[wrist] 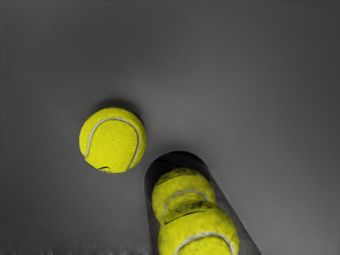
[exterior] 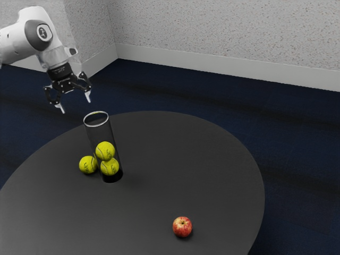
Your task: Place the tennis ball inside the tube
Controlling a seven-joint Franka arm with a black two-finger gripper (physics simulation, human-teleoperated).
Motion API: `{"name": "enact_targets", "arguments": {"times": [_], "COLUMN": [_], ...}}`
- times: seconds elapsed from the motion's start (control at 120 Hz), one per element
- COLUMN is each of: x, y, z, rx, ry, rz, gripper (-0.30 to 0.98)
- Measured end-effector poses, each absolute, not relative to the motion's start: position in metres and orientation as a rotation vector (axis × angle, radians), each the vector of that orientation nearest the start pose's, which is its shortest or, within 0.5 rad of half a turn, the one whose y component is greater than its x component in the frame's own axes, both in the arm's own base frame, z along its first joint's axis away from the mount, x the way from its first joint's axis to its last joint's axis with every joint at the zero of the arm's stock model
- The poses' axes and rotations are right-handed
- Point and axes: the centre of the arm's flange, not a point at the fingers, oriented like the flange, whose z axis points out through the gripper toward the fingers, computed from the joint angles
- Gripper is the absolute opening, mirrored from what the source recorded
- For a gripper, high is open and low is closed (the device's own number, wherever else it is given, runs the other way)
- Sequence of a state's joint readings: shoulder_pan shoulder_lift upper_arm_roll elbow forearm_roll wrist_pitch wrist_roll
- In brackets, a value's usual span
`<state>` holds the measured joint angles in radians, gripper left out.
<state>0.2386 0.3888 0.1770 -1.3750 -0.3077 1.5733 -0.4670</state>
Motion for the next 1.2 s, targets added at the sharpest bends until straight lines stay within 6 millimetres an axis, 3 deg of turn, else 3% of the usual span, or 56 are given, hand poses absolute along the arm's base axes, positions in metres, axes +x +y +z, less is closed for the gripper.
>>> {"name": "enact_targets", "arguments": {"times": [0.125, 0.233, 0.358, 0.525, 0.758, 0.983, 1.2], "x": [0.616, 0.617, 0.609, 0.604, 0.594, 0.586, 0.580], "y": [0.244, 0.254, 0.244, 0.233, 0.221, 0.211, 0.216], "z": [0.450, 0.426, 0.379, 0.339, 0.299, 0.278, 0.267], "rx": [-2.796, -2.621, -2.445, -2.257, -2.092, -2.078, -2.095], "ry": [-1.816, -2.020, -2.213, -2.398, -2.503, -2.502, -2.490], "rz": [0.405, 0.440, 0.531, 0.545, 0.548, 0.562, 0.558], "gripper": [0.69, 0.69, 0.69, 0.69, 0.69, 0.69, 0.69]}}
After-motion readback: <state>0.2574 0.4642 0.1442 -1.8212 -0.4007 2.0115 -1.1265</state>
